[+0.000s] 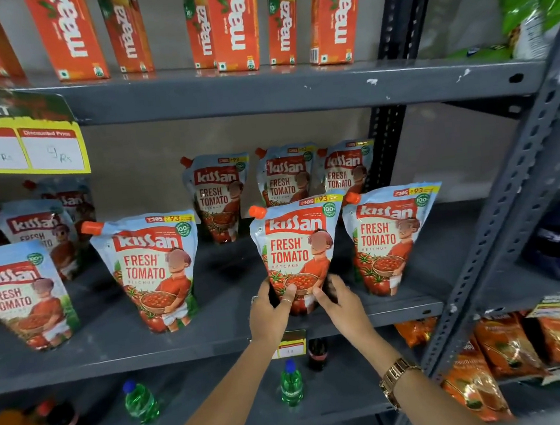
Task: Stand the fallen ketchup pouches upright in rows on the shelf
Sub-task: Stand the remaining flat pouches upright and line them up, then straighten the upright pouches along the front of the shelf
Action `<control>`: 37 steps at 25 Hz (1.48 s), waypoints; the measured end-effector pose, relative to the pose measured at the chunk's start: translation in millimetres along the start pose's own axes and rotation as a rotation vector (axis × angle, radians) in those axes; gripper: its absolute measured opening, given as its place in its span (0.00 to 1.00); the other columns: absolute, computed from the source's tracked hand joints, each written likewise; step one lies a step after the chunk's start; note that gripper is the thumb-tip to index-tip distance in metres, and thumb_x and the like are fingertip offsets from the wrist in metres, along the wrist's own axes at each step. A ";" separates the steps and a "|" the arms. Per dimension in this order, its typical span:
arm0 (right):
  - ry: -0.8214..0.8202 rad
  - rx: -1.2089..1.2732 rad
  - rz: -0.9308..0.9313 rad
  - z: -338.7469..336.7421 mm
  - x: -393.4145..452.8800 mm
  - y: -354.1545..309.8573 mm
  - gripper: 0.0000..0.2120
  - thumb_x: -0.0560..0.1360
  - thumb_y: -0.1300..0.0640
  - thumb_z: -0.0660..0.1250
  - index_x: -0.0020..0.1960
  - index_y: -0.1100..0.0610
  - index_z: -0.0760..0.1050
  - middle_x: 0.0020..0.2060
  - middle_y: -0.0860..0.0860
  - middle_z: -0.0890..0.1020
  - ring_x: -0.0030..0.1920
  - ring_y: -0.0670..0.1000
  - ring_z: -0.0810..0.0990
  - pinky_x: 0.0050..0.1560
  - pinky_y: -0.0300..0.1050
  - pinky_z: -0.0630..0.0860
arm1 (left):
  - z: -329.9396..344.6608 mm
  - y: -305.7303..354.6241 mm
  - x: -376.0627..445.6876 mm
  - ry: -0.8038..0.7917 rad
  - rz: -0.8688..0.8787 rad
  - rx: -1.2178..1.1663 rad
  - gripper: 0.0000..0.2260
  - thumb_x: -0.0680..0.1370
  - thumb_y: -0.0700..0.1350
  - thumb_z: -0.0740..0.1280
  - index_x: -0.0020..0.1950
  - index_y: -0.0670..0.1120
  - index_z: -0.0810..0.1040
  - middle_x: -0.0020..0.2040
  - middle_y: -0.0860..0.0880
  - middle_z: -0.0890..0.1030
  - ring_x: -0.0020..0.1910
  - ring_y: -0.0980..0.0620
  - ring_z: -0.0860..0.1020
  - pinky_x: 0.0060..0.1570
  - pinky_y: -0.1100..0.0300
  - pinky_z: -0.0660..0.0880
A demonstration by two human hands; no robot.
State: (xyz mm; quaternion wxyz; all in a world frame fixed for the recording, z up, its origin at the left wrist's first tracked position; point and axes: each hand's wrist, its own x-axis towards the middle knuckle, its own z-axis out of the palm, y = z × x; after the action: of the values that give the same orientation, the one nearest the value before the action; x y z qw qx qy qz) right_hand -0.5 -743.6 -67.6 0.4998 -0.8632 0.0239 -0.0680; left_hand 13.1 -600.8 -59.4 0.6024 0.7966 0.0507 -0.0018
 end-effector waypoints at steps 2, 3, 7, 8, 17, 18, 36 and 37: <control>0.179 -0.038 -0.079 5.1 -8.2 -2.2 0.24 0.75 0.51 0.63 0.68 0.58 0.64 0.65 0.53 0.72 0.66 0.52 0.69 0.68 0.52 0.68 | -2.0 -1.2 -3.7 0.007 0.019 -0.070 0.22 0.73 0.55 0.66 0.65 0.48 0.71 0.61 0.47 0.79 0.62 0.49 0.75 0.63 0.52 0.72; 0.287 -0.061 -0.132 8.1 -13.2 -4.7 0.22 0.75 0.53 0.63 0.67 0.59 0.65 0.64 0.54 0.72 0.65 0.53 0.70 0.65 0.50 0.69 | -4.4 -2.4 -5.6 0.057 0.017 -0.106 0.23 0.73 0.55 0.66 0.66 0.46 0.71 0.62 0.47 0.78 0.63 0.48 0.75 0.65 0.50 0.71; 0.427 -0.019 -0.264 26.9 -21.9 -21.2 0.12 0.74 0.59 0.64 0.57 0.59 0.70 0.48 0.50 0.73 0.51 0.49 0.73 0.50 0.36 0.71 | -35.9 -6.0 -4.7 0.337 0.056 -0.144 0.17 0.76 0.48 0.65 0.61 0.42 0.74 0.56 0.46 0.80 0.58 0.47 0.77 0.62 0.52 0.73; 0.416 -0.004 -0.276 33.1 -22.7 -25.5 0.10 0.74 0.60 0.64 0.55 0.59 0.71 0.46 0.49 0.73 0.47 0.45 0.73 0.47 0.31 0.71 | -46.9 -6.0 -4.7 0.387 0.082 -0.148 0.14 0.76 0.47 0.65 0.59 0.42 0.75 0.52 0.47 0.80 0.55 0.47 0.77 0.59 0.53 0.73; -0.137 0.136 -0.108 117.7 -15.9 -72.4 0.17 0.74 0.56 0.65 0.62 0.54 0.68 0.56 0.52 0.76 0.52 0.48 0.78 0.57 0.47 0.76 | -146.9 -26.4 -6.2 0.641 0.124 -0.045 0.06 0.76 0.44 0.64 0.49 0.44 0.70 0.38 0.50 0.74 0.43 0.45 0.74 0.43 0.55 0.71; -0.172 0.116 -0.089 125.9 -14.0 -78.5 0.19 0.74 0.54 0.65 0.64 0.53 0.67 0.58 0.51 0.75 0.54 0.49 0.77 0.59 0.47 0.75 | -156.9 -30.0 -5.0 0.635 0.107 -0.049 0.07 0.76 0.44 0.65 0.51 0.43 0.69 0.39 0.50 0.74 0.44 0.45 0.74 0.45 0.51 0.73; -0.256 0.079 -0.011 153.6 12.5 -106.3 0.20 0.70 0.45 0.67 0.58 0.51 0.70 0.55 0.51 0.81 0.58 0.51 0.77 0.61 0.53 0.75 | -186.4 -47.9 7.0 0.143 -0.041 -0.065 0.24 0.75 0.47 0.66 0.69 0.47 0.64 0.66 0.47 0.75 0.61 0.53 0.72 0.60 0.58 0.68; -0.247 0.071 -0.012 148.5 11.8 -103.2 0.19 0.71 0.45 0.67 0.58 0.51 0.70 0.55 0.51 0.81 0.57 0.52 0.77 0.60 0.52 0.75 | -181.2 -45.6 5.1 0.134 -0.032 -0.068 0.24 0.75 0.47 0.67 0.69 0.46 0.64 0.65 0.47 0.75 0.59 0.54 0.71 0.59 0.59 0.68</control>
State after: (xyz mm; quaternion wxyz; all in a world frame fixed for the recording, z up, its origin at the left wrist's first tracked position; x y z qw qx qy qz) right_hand 29.4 -565.7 -50.1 0.5289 -0.8468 -0.0456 0.0349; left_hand 3.9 -414.3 -53.7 0.6241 0.7732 0.1034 0.0436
